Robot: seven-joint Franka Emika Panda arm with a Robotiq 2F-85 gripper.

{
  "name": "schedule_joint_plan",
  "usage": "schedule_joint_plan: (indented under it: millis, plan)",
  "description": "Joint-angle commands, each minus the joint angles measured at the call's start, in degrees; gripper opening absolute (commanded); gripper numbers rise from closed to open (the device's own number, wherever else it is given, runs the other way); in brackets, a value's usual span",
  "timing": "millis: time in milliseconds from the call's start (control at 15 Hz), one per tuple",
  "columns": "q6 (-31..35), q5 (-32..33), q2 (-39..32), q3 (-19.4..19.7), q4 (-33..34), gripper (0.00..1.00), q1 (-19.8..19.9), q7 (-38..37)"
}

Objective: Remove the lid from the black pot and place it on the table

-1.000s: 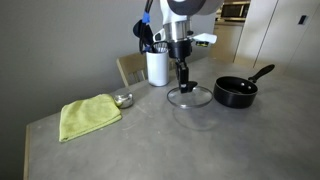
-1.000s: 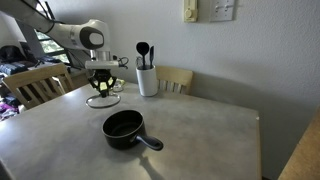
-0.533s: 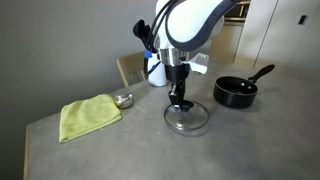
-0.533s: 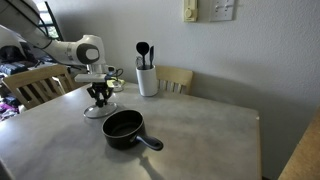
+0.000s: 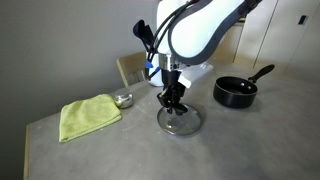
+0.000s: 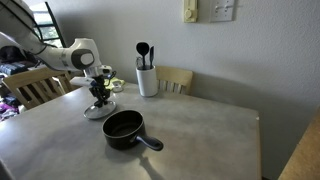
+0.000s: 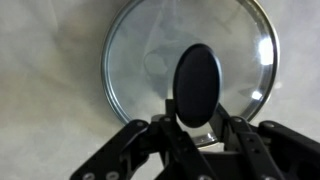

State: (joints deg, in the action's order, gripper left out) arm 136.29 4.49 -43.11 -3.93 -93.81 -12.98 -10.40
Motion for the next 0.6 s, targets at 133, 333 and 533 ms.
schedule_joint_plan:
  millis: [133, 333, 533]
  plan:
    - [0.16, -0.22, 3.13, 0.26, -3.68, 0.84, -0.74, -0.49]
    - [-3.32, 0.37, 5.53, -0.19, -3.17, 0.99, -0.7, 1.7]
    - [-9.47, 0.82, 8.22, -0.94, -1.22, 1.0, -0.27, 5.46]
